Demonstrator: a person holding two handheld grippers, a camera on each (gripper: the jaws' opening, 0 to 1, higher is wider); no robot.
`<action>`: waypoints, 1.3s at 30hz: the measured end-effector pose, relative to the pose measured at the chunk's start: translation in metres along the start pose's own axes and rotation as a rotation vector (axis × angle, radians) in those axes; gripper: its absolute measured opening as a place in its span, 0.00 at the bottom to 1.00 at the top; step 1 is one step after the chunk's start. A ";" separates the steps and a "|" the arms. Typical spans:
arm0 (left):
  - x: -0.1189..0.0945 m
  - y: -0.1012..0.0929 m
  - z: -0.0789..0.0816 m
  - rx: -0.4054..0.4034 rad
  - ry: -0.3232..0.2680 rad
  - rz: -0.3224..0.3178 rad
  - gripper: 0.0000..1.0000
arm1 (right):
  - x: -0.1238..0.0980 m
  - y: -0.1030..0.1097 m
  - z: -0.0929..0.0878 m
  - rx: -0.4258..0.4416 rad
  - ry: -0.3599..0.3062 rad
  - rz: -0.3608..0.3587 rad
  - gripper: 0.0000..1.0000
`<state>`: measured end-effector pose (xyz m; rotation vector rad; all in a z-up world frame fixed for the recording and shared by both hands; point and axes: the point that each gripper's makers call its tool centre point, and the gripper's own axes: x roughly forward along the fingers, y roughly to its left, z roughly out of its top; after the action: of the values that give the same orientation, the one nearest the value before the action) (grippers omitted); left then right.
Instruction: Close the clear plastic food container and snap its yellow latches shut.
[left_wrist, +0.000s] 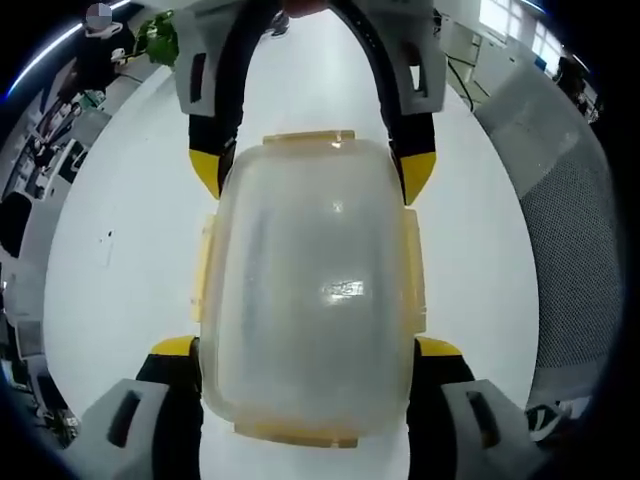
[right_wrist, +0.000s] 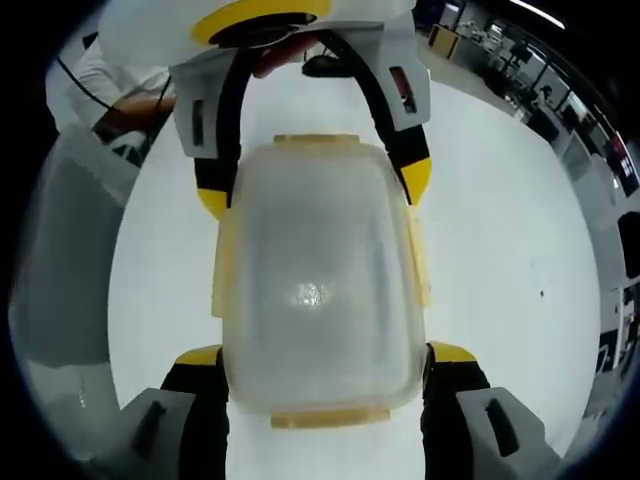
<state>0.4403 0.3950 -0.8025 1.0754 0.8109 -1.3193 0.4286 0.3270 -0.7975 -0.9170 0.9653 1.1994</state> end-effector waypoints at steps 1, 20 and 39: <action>0.000 0.001 0.000 0.000 0.001 0.000 0.85 | 0.000 -0.001 0.000 0.000 0.001 0.000 0.80; 0.004 0.025 -0.002 0.022 0.022 -0.007 0.85 | 0.002 -0.024 0.000 0.022 0.006 -0.008 0.80; 0.005 0.029 -0.003 0.022 0.019 -0.010 0.85 | 0.002 -0.026 0.001 0.027 -0.001 -0.014 0.80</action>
<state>0.4700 0.3938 -0.8036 1.1037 0.8182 -1.3313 0.4551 0.3252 -0.7974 -0.9002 0.9705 1.1726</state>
